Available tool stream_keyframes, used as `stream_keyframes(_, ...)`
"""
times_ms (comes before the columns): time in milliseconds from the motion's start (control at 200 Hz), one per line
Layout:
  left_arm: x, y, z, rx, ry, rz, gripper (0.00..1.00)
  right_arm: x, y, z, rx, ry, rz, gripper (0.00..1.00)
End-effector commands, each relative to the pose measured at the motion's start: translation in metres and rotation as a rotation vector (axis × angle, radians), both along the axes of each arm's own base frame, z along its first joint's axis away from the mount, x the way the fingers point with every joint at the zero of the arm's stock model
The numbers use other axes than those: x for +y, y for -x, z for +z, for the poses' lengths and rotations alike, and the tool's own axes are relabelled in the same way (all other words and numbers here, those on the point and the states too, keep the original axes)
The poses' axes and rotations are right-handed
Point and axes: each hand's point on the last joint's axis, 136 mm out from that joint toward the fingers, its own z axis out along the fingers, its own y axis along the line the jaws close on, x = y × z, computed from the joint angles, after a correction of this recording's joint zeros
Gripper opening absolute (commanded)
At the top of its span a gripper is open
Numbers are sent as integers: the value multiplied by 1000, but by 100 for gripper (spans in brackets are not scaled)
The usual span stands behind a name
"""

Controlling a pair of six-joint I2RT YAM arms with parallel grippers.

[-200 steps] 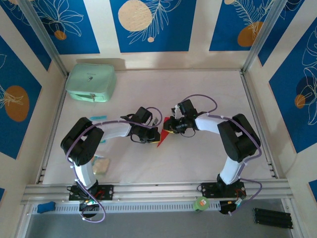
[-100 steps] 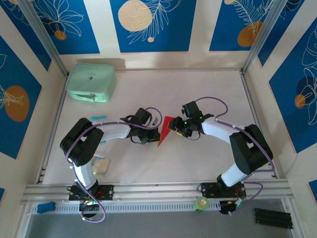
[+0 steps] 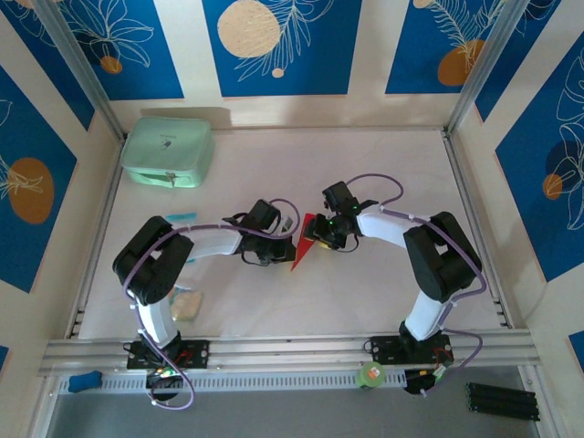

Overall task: Fold a paper plane with a square sheet of paper (pick it up from the middle)
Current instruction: Fold the wing for the fifth time at the center of the table.

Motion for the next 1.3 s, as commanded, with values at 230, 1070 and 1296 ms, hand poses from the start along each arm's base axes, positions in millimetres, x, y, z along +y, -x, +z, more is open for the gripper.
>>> stream_keyframes(230,-1,9,-12,53,-18,-16,3,-2,10,-21,71,62,32,38)
stream_keyframes(1070,-6,18,7,73,37,-33,20,-12,21,-51,151,163,34,31)
stream_keyframes(1296,-13,23,7,94,69,-43,21,-9,21,-52,155,147,30,29)
